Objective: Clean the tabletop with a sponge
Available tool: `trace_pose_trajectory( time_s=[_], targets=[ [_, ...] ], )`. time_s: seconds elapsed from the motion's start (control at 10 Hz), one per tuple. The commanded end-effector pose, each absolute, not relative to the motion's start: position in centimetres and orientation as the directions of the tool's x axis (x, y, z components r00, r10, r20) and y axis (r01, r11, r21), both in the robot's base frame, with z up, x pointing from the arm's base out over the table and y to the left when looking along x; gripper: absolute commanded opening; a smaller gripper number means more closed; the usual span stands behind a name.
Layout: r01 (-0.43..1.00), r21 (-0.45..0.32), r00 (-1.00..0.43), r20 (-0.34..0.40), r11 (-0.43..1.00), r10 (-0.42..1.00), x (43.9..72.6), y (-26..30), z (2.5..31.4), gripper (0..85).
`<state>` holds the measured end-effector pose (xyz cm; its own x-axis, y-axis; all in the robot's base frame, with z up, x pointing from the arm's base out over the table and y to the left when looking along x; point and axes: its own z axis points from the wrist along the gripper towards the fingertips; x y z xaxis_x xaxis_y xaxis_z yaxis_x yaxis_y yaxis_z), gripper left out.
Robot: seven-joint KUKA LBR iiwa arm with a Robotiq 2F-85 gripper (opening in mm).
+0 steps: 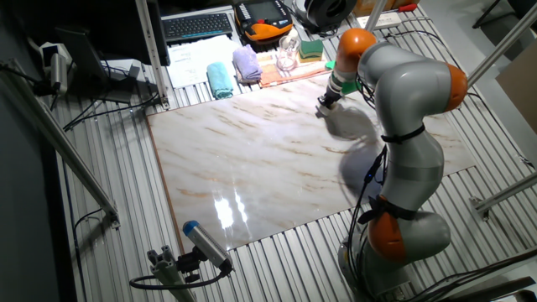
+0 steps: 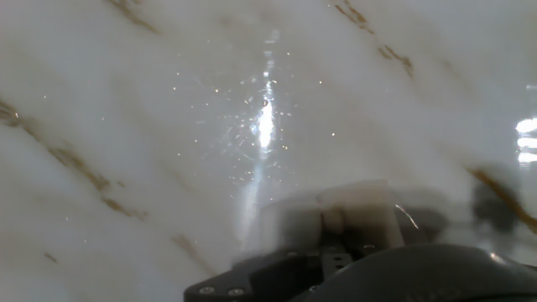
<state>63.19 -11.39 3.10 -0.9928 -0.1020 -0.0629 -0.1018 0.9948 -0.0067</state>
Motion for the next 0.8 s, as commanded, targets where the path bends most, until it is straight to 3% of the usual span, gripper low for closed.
trace_pose_trajectory(
  time_s=[0.0,0.7],
  targets=[
    [-0.097,-0.003,-0.994,-0.055,0.995,-0.097,63.22,-11.37,3.11,0.0],
    [-0.019,-0.011,-1.0,-0.017,1.0,-0.019,63.25,-11.53,3.36,0.0]
  ],
)
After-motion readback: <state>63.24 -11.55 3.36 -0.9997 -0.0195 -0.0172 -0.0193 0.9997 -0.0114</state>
